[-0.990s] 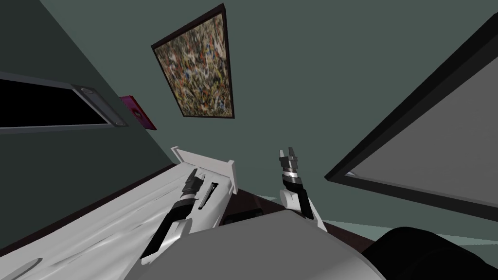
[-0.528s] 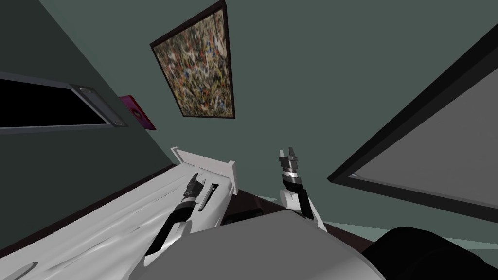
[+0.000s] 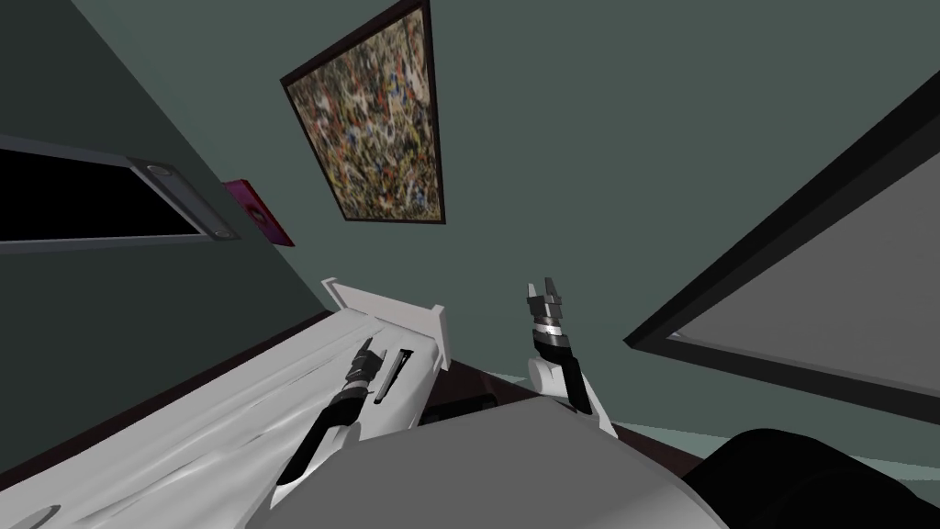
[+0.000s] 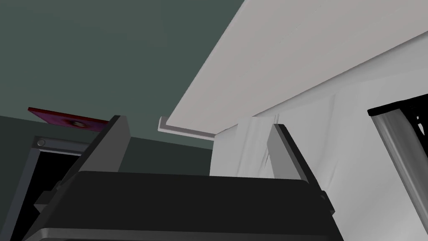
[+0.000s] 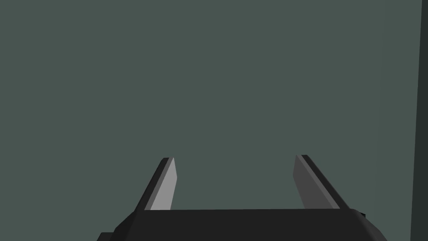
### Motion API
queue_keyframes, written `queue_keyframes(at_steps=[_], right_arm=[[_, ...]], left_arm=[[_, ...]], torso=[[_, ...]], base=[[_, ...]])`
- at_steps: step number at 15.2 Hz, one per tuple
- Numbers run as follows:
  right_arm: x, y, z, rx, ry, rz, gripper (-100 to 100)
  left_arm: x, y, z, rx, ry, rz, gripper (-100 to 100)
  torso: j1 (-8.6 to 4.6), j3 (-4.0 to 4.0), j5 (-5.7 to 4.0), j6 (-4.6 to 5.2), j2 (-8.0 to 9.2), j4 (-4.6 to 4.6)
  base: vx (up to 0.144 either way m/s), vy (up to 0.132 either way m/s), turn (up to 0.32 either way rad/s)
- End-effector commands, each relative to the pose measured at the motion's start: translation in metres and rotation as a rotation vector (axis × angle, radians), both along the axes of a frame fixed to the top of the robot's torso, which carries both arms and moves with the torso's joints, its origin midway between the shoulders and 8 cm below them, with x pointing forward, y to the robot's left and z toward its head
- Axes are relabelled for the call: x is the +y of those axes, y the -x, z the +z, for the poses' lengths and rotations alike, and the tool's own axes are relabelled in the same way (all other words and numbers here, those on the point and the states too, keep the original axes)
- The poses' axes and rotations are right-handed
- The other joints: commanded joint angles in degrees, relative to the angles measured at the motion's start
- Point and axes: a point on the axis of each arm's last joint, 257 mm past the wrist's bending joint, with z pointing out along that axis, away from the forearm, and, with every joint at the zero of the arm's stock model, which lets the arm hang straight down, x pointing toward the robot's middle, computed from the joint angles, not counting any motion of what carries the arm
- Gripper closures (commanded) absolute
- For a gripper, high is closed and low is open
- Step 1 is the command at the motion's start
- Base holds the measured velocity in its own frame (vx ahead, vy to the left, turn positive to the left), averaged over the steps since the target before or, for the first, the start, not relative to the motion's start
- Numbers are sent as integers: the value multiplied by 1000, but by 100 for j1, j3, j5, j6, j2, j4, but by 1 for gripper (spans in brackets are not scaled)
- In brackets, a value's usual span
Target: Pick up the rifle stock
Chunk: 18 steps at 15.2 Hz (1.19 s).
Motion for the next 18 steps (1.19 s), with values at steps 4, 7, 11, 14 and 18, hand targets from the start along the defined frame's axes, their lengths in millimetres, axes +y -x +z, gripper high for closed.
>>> queue_keyframes(at_steps=[4, 7, 11, 14, 18], right_arm=[[0, 0, 0, 0, 0, 0, 0], [0, 0, 0, 0, 0, 0, 0], [0, 0, 0, 0, 0, 0, 0], [0, 0, 0, 0, 0, 0, 0], [0, 0, 0, 0, 0, 0, 0]], left_arm=[[12, 10, -44, 84, 56, 35, -100], [16, 16, -63, 119, 89, 54, -100], [21, 25, -85, 163, 122, 78, -100], [24, 33, -112, 211, 189, 115, -100], [28, 48, -139, 266, 224, 147, -100]], torso=[[2, 0, 1, 0, 0, 0], [2, -1, 0, 0, -1, 0], [-1, 1, 0, 0, 1, 0], [5, -3, 1, -1, -5, -1], [7, -3, 1, 0, -5, -1]], base=[[30, 20, 1], [31, 22, 3], [26, 16, 2], [51, 32, 3], [42, 34, 1]])
